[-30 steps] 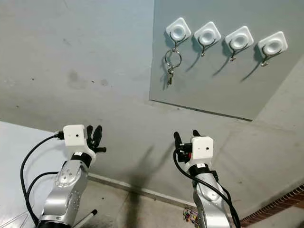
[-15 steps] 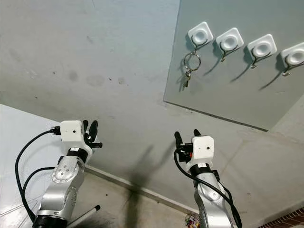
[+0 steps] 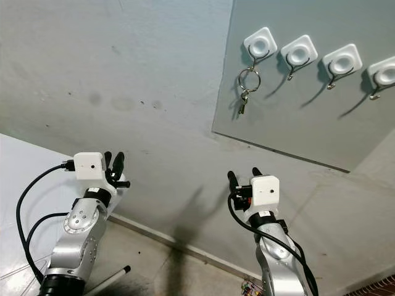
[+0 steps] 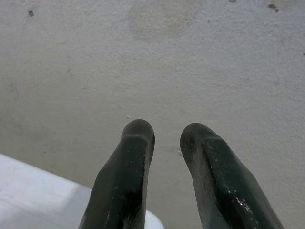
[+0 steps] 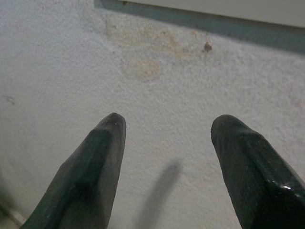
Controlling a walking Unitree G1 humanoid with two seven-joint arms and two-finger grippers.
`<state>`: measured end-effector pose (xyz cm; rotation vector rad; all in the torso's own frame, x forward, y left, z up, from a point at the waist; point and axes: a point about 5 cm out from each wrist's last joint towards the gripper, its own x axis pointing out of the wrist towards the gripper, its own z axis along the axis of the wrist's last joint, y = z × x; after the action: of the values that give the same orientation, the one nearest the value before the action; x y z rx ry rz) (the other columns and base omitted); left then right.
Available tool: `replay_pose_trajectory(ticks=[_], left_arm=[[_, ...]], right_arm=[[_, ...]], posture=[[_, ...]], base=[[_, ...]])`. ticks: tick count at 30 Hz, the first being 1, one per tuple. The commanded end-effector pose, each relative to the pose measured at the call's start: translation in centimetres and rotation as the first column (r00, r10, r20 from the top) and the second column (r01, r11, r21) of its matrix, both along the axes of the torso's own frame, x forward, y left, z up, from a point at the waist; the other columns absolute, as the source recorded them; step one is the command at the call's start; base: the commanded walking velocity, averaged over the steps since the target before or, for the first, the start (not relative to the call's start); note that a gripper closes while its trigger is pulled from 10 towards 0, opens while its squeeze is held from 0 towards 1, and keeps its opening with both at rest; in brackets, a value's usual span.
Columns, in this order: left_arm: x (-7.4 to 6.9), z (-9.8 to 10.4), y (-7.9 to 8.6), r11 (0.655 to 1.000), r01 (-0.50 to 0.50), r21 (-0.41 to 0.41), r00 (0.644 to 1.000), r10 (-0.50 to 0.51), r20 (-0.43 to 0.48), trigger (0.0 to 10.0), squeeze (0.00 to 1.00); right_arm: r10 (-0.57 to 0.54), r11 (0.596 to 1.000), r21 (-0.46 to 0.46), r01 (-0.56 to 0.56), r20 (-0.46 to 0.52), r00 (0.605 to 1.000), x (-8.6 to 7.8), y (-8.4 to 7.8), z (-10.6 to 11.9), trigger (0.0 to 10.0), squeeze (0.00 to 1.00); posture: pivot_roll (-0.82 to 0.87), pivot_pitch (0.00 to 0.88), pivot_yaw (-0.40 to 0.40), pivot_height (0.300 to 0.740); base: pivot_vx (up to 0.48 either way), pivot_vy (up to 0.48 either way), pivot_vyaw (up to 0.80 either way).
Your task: Hang keys on a hook
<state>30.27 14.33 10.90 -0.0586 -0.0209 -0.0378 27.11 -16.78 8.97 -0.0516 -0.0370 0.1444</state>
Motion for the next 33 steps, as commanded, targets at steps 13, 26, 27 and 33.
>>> replay_pose_trajectory(ticks=[13, 26, 27, 33], left_arm=[[0.14, 0.01, -1.00, 0.997, 0.076, -0.025, 0.997, -0.076, 0.008, 10.0, 0.00], [-0.16, -0.19, -1.05, 0.996, 0.088, -0.021, 0.996, -0.088, 0.012, 10.0, 0.00], [-0.16, -0.19, -1.05, 0.996, 0.088, -0.021, 0.996, -0.088, 0.012, 10.0, 0.00], [-0.28, -0.25, -1.04, 0.995, 0.093, -0.019, 0.996, -0.093, 0.011, 10.0, 0.00]], right_arm=[[0.025, 1.000, -0.009, -0.025, -0.013, 1.000, 0.12, 0.33, -0.20, 10.0, 0.00], [0.045, 0.999, -0.012, -0.046, -0.017, 0.999, 0.27, 0.65, -0.32, 10.0, 0.00], [0.045, 0.999, -0.012, -0.046, -0.017, 0.999, 0.27, 0.65, -0.32, 10.0, 0.00], [0.050, 0.999, -0.013, -0.050, -0.019, 0.999, 0.17, 0.67, -0.41, 10.0, 0.00]], posture=[[0.01, 0.000, -0.060, 0.740], [0.02, 0.000, -0.068, 0.740], [0.02, 0.000, -0.068, 0.740], [0.03, 0.000, -0.068, 0.740]], base=[[0.000, 0.000, 0.80], [0.000, 0.000, 0.80], [0.000, 0.000, 0.80], [0.000, 0.000, 0.80]])
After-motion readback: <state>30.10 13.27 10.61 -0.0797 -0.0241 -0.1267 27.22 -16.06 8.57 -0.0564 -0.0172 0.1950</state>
